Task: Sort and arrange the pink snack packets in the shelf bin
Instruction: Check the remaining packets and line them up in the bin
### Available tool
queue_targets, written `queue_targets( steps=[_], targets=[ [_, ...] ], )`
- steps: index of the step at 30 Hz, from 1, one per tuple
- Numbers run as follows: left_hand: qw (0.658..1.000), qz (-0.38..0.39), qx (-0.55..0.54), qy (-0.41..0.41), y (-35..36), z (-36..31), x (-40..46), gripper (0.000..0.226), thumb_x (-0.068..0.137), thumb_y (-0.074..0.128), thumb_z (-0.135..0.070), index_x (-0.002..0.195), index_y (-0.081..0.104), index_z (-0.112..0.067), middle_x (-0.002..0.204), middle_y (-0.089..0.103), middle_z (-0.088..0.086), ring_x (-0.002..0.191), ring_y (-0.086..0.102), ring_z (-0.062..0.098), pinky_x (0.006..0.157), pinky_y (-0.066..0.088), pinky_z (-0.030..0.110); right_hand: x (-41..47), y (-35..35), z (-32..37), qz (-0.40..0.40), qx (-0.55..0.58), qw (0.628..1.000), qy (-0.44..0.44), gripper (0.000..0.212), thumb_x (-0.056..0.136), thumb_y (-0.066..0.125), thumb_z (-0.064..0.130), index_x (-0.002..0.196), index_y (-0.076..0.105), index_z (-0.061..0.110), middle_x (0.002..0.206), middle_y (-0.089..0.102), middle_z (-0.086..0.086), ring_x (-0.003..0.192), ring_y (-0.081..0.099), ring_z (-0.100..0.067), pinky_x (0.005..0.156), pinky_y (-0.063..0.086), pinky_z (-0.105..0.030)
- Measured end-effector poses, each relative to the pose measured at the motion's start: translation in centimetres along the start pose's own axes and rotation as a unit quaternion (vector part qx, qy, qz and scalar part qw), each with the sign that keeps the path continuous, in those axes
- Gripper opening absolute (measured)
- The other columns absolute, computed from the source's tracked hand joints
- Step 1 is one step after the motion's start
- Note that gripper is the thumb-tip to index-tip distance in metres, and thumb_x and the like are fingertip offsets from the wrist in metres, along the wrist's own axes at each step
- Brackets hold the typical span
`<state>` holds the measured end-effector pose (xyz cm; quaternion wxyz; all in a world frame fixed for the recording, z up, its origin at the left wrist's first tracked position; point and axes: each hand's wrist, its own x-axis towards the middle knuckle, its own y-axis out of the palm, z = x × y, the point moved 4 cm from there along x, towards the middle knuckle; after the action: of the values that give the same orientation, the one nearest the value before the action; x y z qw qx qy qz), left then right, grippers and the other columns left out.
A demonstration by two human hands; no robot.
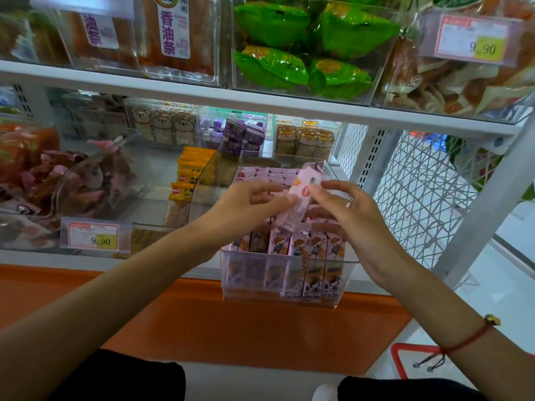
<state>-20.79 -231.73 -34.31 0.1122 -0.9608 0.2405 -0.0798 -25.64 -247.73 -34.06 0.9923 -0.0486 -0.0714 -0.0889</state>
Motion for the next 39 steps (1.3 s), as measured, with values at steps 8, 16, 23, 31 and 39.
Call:
queue_targets(
  steps=[8,16,23,31,39],
  targets=[
    [0.959,-0.038,0.178,0.218,-0.9,-0.7,-0.2,0.036,0.077,0.075,-0.014,0.109,0.061,-0.021,0.111,0.064,-0.014,0.109,0.057,-0.004,0.101,0.043,0.018,-1.2,0.5,1.3,0.045,-0.154,0.961,-0.224,0.037,0.068,0.080,0.011,0.097,0.058,0.019,0.110,0.067,0.003,0.104,0.063,-0.005,0.094,0.050,-0.024],
    [0.947,-0.081,0.197,0.242,-1.0,-1.3,-0.7,0.032,0.077,0.073,-0.029,0.104,0.057,-0.035,0.105,0.062,-0.021,0.104,0.057,-0.004,0.095,0.046,0.019,-1.1,0.4,0.8,0.045,-0.166,0.973,-0.154,0.072,0.061,0.076,0.049,0.124,0.049,0.027,0.123,0.059,0.010,0.112,0.057,-0.003,0.093,0.051,-0.028],
    [0.923,-0.116,0.248,0.271,0.1,-2.6,-1.9,0.039,0.075,0.067,-0.051,0.109,0.060,-0.033,0.107,0.059,-0.016,0.101,0.054,0.003,0.089,0.047,0.030,-0.5,0.3,0.4,0.015,-0.059,0.996,-0.069,0.051,0.074,0.060,0.049,0.106,0.063,0.010,0.083,0.074,0.001,0.078,0.072,-0.014,0.071,0.058,-0.026],
    [0.944,-0.076,0.231,0.223,-0.1,-1.6,-0.9,0.036,0.088,0.065,-0.032,0.123,0.056,-0.030,0.109,0.054,-0.025,0.103,0.054,-0.004,0.087,0.049,0.021,-0.4,-0.9,0.6,0.028,-0.019,0.994,-0.108,0.046,0.067,0.070,0.034,0.109,0.055,0.021,0.100,0.072,0.005,0.097,0.068,-0.013,0.087,0.055,-0.030],
    [0.956,-0.095,0.171,0.221,0.0,-1.2,-0.5,0.054,0.082,0.067,-0.039,0.132,0.049,-0.027,0.124,0.056,-0.016,0.109,0.054,-0.003,0.093,0.050,0.022,-0.2,-2.2,1.8,-0.069,-0.041,0.984,-0.161,0.040,0.075,0.069,0.029,0.112,0.054,0.025,0.104,0.066,0.006,0.094,0.067,-0.005,0.079,0.055,-0.021]
  ],
)
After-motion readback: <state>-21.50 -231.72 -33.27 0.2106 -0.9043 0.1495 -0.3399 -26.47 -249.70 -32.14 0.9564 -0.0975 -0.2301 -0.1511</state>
